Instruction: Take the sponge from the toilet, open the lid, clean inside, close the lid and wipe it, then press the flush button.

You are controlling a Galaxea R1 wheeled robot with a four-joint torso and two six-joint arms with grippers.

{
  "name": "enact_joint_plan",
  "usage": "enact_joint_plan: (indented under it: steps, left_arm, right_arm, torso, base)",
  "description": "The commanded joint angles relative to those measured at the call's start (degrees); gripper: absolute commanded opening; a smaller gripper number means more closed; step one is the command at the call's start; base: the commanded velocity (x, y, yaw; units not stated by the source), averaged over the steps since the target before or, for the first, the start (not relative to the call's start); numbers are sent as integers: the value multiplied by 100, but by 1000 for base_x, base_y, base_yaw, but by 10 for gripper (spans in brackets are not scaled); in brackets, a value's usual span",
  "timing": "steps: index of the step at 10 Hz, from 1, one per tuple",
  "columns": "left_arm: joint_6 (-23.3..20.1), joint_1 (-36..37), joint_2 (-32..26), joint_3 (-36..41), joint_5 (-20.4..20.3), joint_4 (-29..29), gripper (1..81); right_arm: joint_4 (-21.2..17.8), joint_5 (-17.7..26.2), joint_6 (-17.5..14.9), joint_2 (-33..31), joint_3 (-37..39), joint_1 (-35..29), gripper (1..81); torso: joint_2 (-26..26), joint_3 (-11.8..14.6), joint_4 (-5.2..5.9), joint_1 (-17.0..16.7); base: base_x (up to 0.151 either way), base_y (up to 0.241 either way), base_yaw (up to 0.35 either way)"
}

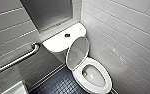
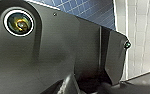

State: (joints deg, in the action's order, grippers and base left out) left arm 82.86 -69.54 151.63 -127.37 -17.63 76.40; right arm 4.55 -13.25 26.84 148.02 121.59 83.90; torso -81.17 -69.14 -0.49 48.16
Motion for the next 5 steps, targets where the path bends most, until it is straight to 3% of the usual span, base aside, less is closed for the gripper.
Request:
enact_joint_plan:
  steps: [1, 4, 5]
  left_arm:
    - [448, 497, -272, 71, 93, 7, 811]
    - [1047, 1235, -395, 89, 93, 24, 811]
    - [1161, 1419, -413, 107, 93, 16, 811]
  right_arm:
    - [389, 534, -12, 73, 92, 405, 10]
    - [389, 517, 14, 99, 101, 405, 10]
    - [389, 508, 23, 107, 101, 405, 10]
  torso:
    - [0, 435, 0, 0]
    - [0, 823, 0, 0]
    - [0, 452, 0, 0]
  base:
    - [0, 0, 0]
    - [0, 0, 0]
    - [0, 0, 0]
